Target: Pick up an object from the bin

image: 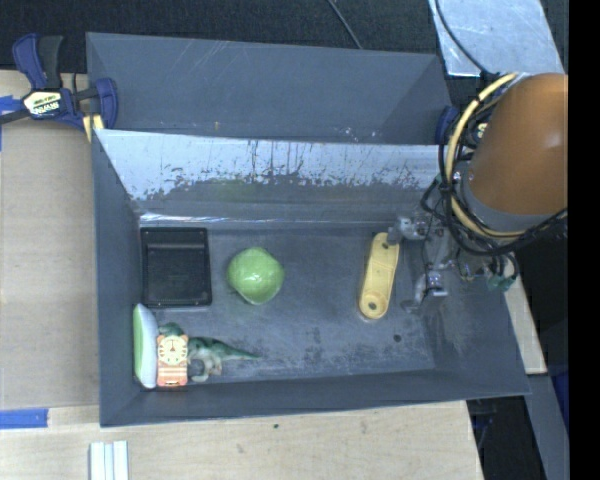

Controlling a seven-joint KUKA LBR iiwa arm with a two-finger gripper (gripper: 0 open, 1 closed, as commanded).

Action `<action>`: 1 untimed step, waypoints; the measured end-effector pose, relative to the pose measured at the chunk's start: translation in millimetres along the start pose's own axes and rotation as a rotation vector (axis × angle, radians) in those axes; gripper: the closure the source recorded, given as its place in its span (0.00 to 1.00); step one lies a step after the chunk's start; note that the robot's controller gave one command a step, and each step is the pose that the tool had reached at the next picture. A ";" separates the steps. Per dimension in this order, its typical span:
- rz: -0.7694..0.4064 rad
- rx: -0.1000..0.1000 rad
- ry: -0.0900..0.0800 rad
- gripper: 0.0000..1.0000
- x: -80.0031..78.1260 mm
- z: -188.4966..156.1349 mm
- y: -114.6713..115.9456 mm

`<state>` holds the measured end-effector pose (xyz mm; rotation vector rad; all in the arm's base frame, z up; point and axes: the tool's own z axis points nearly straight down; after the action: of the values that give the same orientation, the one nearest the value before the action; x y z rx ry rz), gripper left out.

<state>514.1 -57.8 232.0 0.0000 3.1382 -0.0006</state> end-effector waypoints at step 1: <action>-0.284 0.001 -0.001 0.00 -37.4 89.7 -32.5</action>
Offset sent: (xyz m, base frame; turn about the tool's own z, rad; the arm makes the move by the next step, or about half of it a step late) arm 0.0736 -0.0581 -0.0720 -0.2187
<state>551.8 -90.3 142.4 -0.4441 3.1053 -0.0023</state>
